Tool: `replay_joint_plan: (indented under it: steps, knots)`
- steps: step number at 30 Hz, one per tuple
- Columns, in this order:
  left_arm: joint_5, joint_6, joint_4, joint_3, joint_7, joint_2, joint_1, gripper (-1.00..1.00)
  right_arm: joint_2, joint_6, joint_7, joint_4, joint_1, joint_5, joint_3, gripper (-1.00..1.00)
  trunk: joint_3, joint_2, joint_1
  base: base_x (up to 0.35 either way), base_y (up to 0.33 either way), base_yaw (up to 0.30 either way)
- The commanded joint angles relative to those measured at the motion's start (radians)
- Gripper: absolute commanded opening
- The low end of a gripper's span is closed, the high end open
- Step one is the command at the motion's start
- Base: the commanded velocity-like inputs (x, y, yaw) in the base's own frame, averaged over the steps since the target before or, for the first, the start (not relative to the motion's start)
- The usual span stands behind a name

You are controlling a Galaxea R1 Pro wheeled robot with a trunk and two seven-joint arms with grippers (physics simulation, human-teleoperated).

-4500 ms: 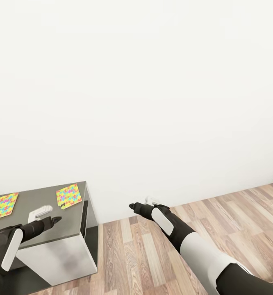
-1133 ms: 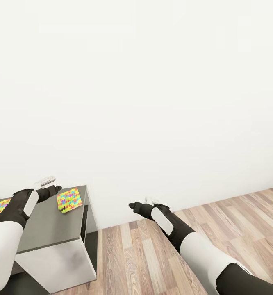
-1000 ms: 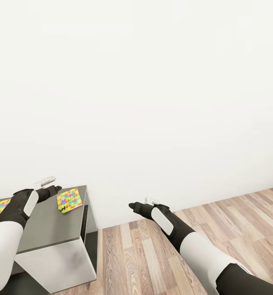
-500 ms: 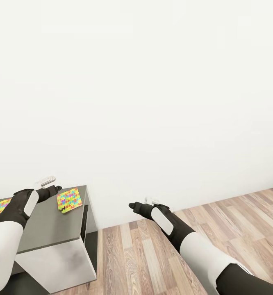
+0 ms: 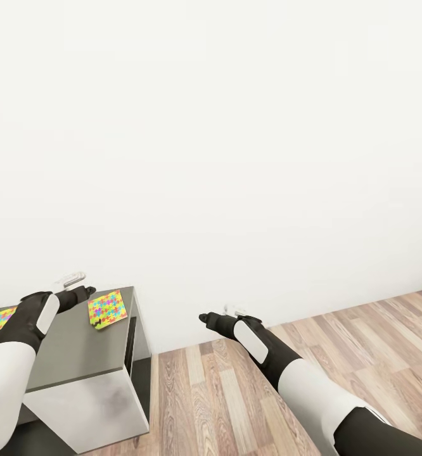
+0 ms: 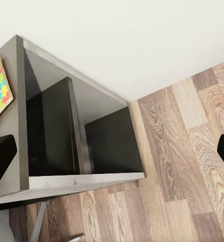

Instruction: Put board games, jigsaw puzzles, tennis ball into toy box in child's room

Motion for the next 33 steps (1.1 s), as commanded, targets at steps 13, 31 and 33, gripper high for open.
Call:
replay_joint_plan:
  steps: [13, 31, 33]
  knots:
    - [0.001, 0.001, -0.002, 0.002, -0.001, -0.002, -0.001, 1.0, -0.001, 0.001, -0.009, -0.002, -0.001, -0.01, 0.005, 1.0, -0.002, -0.002, 0.001, 0.036, 0.0, 0.0]
    - [0.001, 0.0, -0.002, 0.002, -0.004, -0.002, -0.001, 1.0, -0.001, 0.001, -0.009, -0.002, -0.001, -0.01, 0.005, 1.0, -0.002, -0.002, 0.001, 0.094, 0.0, 0.0]
    - [0.0, 0.001, -0.002, 0.002, -0.004, -0.002, -0.001, 1.0, -0.001, 0.001, -0.009, -0.002, -0.001, -0.01, 0.005, 1.0, -0.002, -0.002, 0.001, 0.142, 0.0, 0.0]
